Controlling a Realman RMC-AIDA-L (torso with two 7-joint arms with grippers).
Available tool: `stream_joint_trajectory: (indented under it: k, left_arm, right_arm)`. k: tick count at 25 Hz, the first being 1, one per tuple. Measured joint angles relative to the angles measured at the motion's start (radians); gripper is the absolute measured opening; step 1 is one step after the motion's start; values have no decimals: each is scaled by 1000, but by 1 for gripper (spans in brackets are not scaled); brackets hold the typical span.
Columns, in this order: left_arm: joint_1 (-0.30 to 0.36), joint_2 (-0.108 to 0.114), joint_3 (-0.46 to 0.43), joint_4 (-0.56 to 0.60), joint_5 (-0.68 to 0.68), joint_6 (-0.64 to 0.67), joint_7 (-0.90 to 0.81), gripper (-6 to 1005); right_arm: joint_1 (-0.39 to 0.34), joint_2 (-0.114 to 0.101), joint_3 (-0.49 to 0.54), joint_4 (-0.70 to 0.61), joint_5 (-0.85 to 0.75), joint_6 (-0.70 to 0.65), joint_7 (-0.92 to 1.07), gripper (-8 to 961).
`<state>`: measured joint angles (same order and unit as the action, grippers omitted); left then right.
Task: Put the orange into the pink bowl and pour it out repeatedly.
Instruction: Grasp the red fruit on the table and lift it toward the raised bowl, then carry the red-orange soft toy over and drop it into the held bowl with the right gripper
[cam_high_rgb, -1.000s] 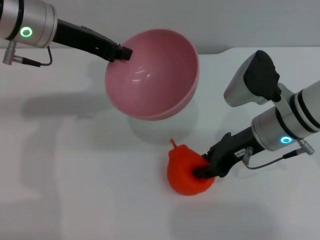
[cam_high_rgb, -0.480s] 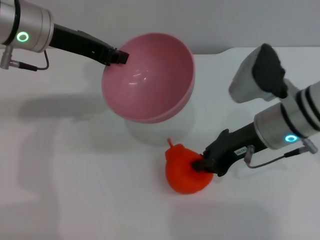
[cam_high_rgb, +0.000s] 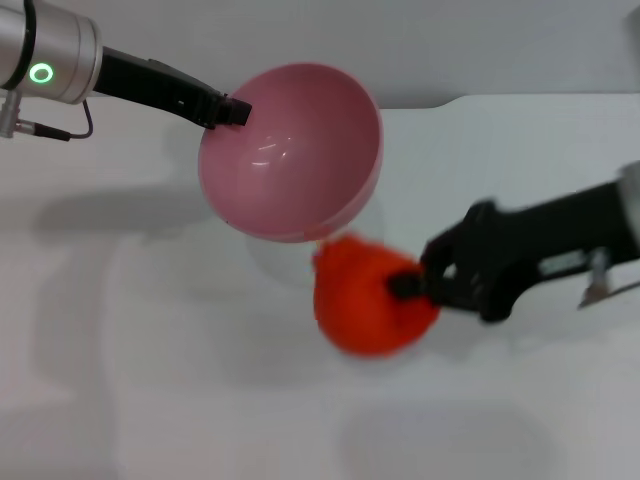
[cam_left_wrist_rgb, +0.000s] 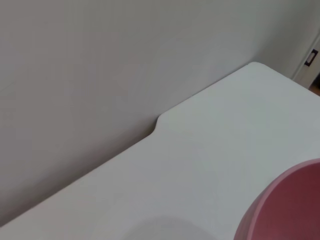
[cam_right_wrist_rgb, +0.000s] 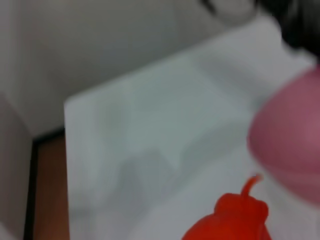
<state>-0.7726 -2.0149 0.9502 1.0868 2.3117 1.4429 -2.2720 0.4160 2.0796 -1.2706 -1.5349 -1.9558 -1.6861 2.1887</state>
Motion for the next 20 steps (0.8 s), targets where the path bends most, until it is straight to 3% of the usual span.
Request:
stream_joint_trajectory:
  k: [5,11,15,20]
  left_arm:
    - [0,1,20,-1,1,-3,0,43]
    - [3,-15,57,-1,2,-3,0,43]
    - [11,-35,93,7,2,-3,-1,43]
    - [15,-42,184,8,-6,-9,-11,43]
  right_arm:
    - [-5,-6,147,-52,152,-86,-64,68]
    - [-26,-5,276,-108,290,-118,-189,83]
    - [-35,-2,276,-74,294,-94,-243,93]
    - [-35,-3,250,42,296,-82,-344,105]
